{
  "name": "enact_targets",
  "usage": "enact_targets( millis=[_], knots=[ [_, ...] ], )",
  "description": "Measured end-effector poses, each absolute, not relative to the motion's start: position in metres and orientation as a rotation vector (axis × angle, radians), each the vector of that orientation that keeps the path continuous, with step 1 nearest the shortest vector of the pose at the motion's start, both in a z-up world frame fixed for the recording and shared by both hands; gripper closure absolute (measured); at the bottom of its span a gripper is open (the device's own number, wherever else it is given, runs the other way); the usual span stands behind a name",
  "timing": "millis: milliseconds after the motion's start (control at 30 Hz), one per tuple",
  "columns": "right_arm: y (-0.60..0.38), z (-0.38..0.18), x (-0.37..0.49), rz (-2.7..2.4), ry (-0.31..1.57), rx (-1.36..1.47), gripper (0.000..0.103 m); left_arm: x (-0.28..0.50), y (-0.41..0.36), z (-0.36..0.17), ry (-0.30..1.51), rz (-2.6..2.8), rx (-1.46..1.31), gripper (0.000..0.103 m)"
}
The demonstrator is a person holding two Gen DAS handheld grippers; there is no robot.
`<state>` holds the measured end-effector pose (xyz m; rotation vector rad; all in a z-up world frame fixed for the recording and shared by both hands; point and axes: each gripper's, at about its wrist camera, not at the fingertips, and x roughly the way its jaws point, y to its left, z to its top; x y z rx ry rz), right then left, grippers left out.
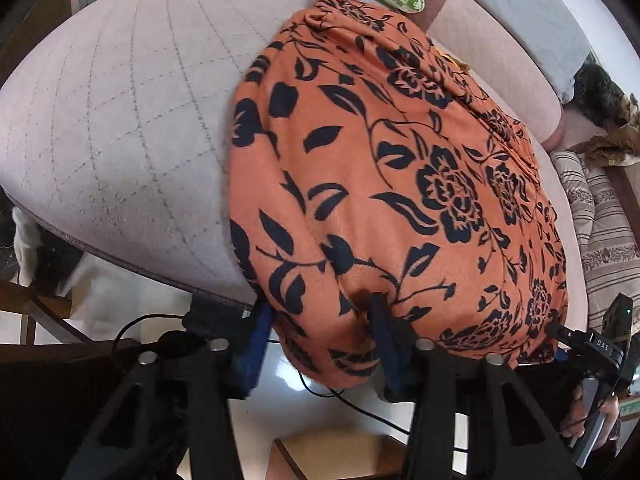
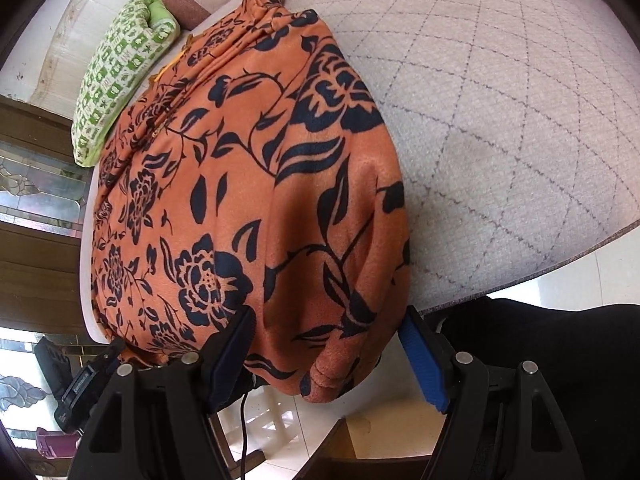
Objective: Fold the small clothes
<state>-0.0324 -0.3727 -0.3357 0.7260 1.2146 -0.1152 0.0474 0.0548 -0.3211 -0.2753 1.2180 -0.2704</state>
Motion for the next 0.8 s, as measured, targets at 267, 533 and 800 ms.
enact_targets(
  millis=[267, 533, 800],
  knots=[
    [-0.366, -0.346, -0.028, -0.113, 1.239, 0.691, 0.028, 0.044, 0.078, -0.324, 1.216, -0.281, -0.324, 0.079],
    [-0.373, -0.351, -0.027, -0.108, 1.254, 0.744, 0.03, 0.047, 0.094, -0.345, 1.324, -0.251, -0.39, 0.043],
    [-0.371, -0.351, -0.03, -0.096, 1.239, 0.723, 0.037, 0.047, 0.077, -0.337, 1.257, -0.32, -0.287, 0.087]
  ],
)
